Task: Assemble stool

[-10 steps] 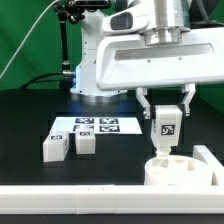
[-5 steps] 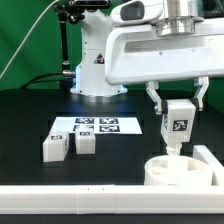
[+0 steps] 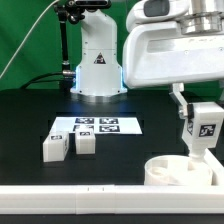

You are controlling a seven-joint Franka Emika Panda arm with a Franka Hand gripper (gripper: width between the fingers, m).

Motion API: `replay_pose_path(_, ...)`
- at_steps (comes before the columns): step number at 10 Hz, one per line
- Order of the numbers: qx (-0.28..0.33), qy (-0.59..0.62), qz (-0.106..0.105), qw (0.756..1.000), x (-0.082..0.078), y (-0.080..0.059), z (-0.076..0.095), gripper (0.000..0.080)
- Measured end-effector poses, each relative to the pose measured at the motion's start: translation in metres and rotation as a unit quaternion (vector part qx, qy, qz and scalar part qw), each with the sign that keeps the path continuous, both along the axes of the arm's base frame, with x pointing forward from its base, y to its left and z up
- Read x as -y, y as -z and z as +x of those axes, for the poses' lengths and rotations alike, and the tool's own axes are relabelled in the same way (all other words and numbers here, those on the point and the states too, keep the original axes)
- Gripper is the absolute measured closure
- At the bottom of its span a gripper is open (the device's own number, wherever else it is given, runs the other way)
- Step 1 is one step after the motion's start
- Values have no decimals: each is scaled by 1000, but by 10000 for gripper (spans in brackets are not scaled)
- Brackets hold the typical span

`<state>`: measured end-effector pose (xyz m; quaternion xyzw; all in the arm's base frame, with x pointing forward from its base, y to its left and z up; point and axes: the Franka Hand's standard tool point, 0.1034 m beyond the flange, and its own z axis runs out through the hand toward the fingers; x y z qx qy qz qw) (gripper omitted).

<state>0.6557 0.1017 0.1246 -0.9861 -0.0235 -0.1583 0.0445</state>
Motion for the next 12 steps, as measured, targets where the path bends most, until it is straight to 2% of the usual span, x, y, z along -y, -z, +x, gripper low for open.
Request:
replay_pose_path(4, -1, 0, 0, 1000, 0, 2, -3, 457)
replay_pose_path(8, 3, -26, -9, 1000, 1, 18, 10, 457)
replay_pose_path(12, 0, -26, -9, 1000, 0, 25, 9, 457)
